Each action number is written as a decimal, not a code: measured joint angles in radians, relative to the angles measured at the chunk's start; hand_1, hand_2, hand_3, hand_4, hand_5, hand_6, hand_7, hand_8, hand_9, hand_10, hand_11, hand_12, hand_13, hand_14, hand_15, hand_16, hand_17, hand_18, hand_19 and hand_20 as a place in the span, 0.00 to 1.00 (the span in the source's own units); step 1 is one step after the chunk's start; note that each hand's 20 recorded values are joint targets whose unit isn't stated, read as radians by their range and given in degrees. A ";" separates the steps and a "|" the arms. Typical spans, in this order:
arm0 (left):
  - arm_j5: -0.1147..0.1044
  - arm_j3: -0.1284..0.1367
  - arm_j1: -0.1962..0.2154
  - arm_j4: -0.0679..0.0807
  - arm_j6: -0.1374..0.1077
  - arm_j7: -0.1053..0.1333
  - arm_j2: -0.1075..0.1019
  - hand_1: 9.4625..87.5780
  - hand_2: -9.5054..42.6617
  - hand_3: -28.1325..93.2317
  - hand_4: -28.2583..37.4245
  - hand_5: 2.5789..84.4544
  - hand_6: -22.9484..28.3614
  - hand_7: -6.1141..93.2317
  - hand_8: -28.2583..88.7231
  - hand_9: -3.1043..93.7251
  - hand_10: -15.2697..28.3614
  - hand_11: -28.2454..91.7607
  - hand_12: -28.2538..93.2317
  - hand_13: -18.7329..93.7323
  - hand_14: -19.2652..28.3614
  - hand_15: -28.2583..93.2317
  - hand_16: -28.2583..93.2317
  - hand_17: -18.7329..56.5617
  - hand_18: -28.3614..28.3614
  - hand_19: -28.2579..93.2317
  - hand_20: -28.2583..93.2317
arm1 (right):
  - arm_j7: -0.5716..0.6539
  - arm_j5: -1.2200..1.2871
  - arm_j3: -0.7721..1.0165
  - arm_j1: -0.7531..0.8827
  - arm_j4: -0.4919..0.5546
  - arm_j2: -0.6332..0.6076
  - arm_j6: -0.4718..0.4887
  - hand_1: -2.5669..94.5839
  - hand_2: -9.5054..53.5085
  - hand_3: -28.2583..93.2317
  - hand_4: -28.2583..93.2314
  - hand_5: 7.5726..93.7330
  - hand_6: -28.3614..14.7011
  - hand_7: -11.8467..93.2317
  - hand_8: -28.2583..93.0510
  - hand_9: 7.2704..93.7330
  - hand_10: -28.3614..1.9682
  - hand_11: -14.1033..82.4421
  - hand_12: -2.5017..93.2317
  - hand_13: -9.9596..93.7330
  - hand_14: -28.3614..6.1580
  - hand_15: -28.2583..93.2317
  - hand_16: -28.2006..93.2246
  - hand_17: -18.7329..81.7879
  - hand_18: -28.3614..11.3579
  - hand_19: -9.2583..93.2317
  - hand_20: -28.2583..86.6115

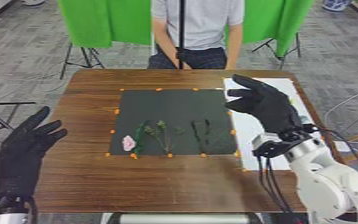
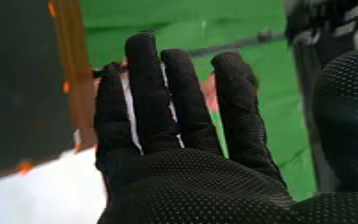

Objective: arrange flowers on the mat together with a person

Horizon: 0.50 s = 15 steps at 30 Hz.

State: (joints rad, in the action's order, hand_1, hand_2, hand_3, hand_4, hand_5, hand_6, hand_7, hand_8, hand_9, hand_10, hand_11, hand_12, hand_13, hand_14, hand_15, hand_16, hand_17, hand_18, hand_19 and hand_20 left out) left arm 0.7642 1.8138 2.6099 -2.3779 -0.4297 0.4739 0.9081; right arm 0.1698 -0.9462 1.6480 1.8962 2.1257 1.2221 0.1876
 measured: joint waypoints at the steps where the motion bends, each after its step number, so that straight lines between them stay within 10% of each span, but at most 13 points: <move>1: 0.000 -0.001 0.001 0.000 0.000 0.005 -0.002 0.07 0.25 0.88 0.00 0.36 0.52 0.20 0.15 0.39 0.75 0.43 0.31 0.38 0.94 0.64 0.16 0.12 0.88 0.61 0.31 | -0.003 0.003 0.009 0.014 -0.002 -0.001 0.000 0.26 0.15 0.84 0.01 0.46 0.63 0.23 0.14 0.45 0.35 0.30 0.19 0.47 0.28 0.60 0.33 0.26 0.16 0.58 0.38; 15: -0.008 -0.025 0.001 0.000 -0.012 0.021 -0.022 0.08 0.26 0.88 0.00 0.36 0.53 0.21 0.15 0.39 0.76 0.43 0.32 0.38 0.95 0.64 0.16 0.12 0.88 0.60 0.32 | -0.008 0.008 0.027 0.068 -0.030 -0.011 -0.008 0.24 0.16 0.84 0.00 0.45 0.64 0.23 0.15 0.45 0.35 0.29 0.19 0.47 0.27 0.60 0.34 0.24 0.13 0.58 0.40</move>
State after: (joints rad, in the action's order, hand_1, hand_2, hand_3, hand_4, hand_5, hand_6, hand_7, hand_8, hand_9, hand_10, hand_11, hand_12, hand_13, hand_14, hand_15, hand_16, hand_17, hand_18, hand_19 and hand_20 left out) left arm 0.7559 1.7889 2.6108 -2.3775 -0.4416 0.4947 0.8859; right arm 0.1613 -0.9382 1.6751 1.9638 2.0962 1.2115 0.1800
